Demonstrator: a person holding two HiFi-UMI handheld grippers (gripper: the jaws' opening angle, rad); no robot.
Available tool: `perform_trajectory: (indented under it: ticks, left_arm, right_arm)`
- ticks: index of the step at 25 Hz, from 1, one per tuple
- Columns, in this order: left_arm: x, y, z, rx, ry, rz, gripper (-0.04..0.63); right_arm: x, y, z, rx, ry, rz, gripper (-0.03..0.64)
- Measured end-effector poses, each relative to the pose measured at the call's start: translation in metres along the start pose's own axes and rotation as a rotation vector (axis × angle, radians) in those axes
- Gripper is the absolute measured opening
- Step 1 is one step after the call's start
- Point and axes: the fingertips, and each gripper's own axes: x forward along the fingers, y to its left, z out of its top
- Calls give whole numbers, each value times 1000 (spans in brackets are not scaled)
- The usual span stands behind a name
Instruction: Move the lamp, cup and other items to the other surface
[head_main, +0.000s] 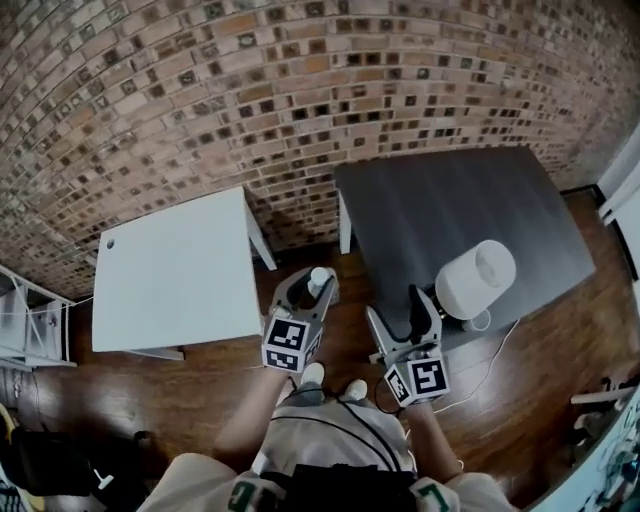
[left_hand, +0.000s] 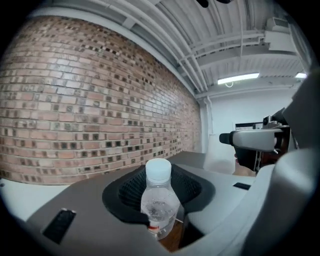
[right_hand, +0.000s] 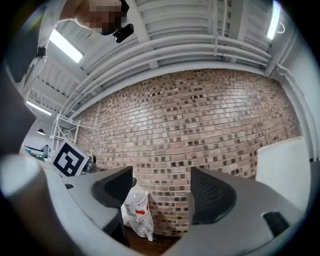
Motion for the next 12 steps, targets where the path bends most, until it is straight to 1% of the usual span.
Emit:
perform_trajectory:
  ticks: [4, 7, 9, 12]
  left_arm:
    - [-56, 43, -11, -27, 16, 152, 141]
    - [-102, 76, -22, -47, 9, 255, 141]
    - [-133, 92, -27, -57, 11, 299, 141]
    - [-182, 122, -38, -71, 10, 364, 141]
  right_arm:
    - [29, 55, -12, 26, 24, 160, 373]
    - [46, 105, -16, 35, 33, 264, 373]
    - [53, 142, -20, 51, 44, 319, 373]
    - [62, 192, -22, 26, 31, 378, 373]
